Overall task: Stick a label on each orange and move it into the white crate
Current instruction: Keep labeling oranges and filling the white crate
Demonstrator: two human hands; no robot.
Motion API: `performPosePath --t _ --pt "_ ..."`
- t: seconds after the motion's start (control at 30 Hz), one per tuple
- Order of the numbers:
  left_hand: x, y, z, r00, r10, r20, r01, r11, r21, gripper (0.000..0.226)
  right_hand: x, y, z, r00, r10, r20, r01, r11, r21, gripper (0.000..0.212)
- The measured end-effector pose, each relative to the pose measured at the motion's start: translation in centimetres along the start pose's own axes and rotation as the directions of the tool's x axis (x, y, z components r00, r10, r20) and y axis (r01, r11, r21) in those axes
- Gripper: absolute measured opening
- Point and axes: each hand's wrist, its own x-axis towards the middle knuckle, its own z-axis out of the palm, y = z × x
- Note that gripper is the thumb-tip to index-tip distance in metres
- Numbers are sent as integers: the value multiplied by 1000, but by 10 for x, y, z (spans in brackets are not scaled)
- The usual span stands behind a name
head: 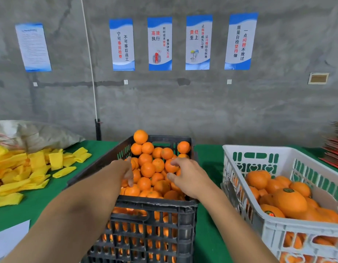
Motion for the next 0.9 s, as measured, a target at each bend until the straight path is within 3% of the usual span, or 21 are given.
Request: performPosePath --t 0.07,0.2,0.27,0.37,0.43,0.5,0.57,0.6,0.67,0.73,0.8,0.9 --pt "3 5 -3 1000 -27 15 28 996 -89 117 0 2 -1 1000 15 -22 -14 999 45 49" --pt "-6 9 -2 997 -61 47 63 997 -36 96 -3 2 -2 999 29 -35 -25 995 99 45" --pt "-32 13 -2 999 -21 35 22 999 -27 82 -5 1 -3 999 35 -29 -32 994 107 43" --pt "-75 36 -5 998 40 40 -34 988 -153 50 -5 0 -4 999 44 -26 -41 992 123 34" --pt "-116 50 -7 991 127 -29 -130 983 -133 32 -5 0 -5 998 60 -35 -53 983 179 27" --pt "-116 52 -8 983 169 -75 -178 974 -142 28 -7 -1 -7 998 66 -20 -60 977 203 22" --pt "-86 39 -5 997 39 -70 -42 998 -40 20 -10 -3 -9 998 64 7 -64 982 176 20" --pt "-81 34 -4 997 -30 -67 31 999 13 37 -12 -3 -10 998 66 13 -67 982 176 19" --pt "-69 32 -7 985 30 -168 0 985 175 71 -13 -4 -11 997 77 6 -76 975 208 18" --pt "-64 41 -7 948 155 -278 -76 959 274 94 -13 -3 -12 996 92 -12 -85 963 255 25" --pt "-78 58 0 861 307 -405 -169 924 343 102 -13 -2 -13 994 102 -43 -83 947 310 40" --pt "-109 82 15 681 485 -549 -343 873 346 81 -21 -1 -12 987 123 -99 -79 927 366 57"
